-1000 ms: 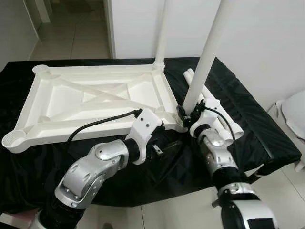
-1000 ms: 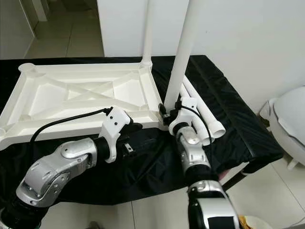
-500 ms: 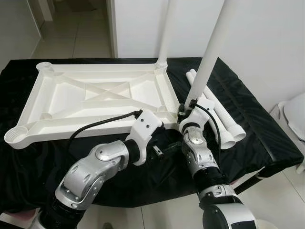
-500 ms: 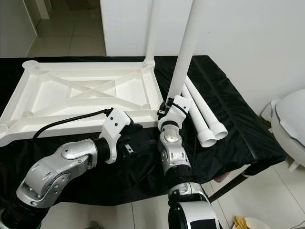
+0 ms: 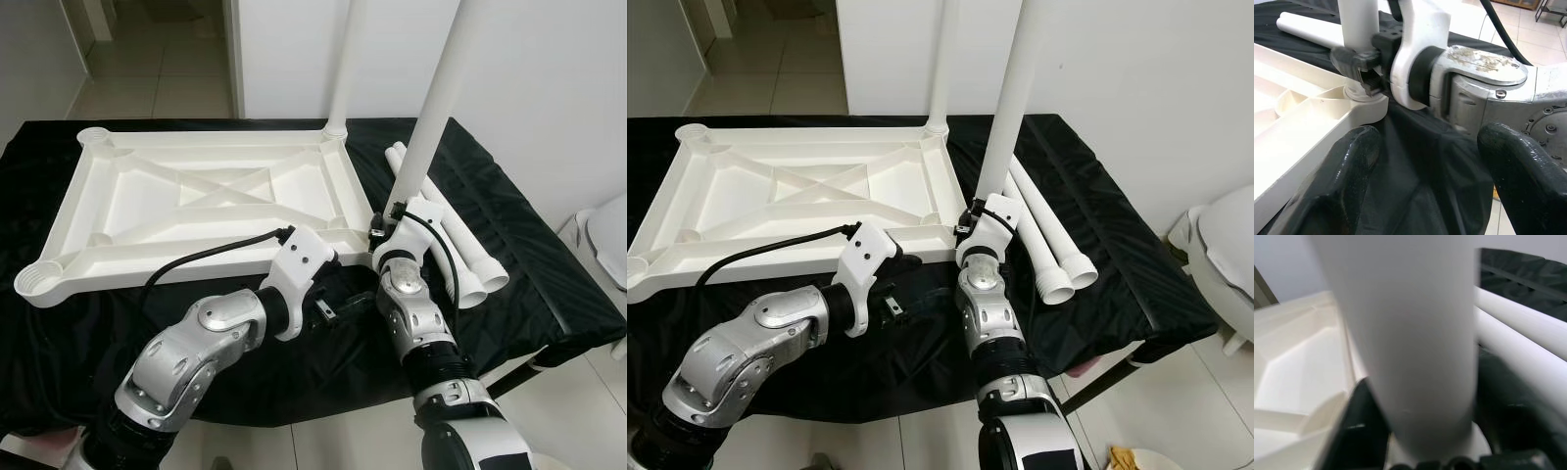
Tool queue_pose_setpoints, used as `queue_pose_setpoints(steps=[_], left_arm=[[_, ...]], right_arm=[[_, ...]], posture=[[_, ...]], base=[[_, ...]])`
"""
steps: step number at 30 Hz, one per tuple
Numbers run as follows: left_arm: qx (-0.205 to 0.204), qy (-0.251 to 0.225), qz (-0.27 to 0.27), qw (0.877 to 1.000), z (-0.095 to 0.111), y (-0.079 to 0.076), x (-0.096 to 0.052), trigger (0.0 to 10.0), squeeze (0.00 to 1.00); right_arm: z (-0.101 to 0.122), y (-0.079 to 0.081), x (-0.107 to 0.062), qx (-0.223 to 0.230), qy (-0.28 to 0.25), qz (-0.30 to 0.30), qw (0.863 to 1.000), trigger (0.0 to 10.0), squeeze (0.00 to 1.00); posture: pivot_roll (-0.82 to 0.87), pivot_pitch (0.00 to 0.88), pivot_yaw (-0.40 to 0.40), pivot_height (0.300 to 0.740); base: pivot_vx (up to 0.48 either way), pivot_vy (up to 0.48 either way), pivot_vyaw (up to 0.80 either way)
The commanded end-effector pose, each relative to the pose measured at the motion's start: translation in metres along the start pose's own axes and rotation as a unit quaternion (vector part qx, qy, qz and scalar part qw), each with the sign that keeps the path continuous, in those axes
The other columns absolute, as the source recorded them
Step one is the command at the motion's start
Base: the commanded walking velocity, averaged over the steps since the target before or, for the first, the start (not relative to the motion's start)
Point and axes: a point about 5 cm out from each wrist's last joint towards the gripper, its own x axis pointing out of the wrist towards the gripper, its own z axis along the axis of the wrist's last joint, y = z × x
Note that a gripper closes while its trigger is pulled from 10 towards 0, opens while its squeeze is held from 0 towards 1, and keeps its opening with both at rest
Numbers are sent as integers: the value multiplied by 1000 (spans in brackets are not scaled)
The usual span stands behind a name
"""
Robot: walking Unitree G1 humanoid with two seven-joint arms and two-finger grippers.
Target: Building children table
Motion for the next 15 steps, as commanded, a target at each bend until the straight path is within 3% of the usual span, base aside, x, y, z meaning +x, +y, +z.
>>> queue_pose_setpoints(steps=[1, 4, 5, 7, 8, 15], left_arm=[[3, 4, -5, 1000, -1, -2, 1, 10000, 0], [5, 3, -6, 1000, -1, -1, 2, 10000, 0], [5, 3, -6, 1000, -1, -1, 2, 10000, 0], [5, 3, -6, 1000, -1, -1, 2, 10000, 0], [6, 3, -6, 1000, -1, -1, 2, 10000, 0], [17, 4, 4, 1000, -3, 3, 1, 10000, 0]], right_arm=[[-12, -10, -1, -4, 20, -8, 1000, 10000, 1000], [-10, -16, 0, 0, 14, 2, 1000, 10000, 1000], [-10, -20, 1, 2, 14, 9, 1000, 10000, 318], [-10, -21, 1, -1, 13, 13, 1000, 10000, 318], [-9, -23, 0, -2, 9, 19, 1000, 10000, 0], [-9, -25, -9, 4, -16, 42, 999, 10000, 0]], posture=[[-1, 3, -60, 740], [-2, 0, -59, 740], [-3, 0, -57, 740], [-3, 0, -57, 740], [-3, 0, -57, 740], [-2, 6, -56, 740]], base=[[0, 0, 0], [0, 0, 0], [0, 0, 0], [0, 0, 0], [0, 0, 0], [0, 0, 0]])
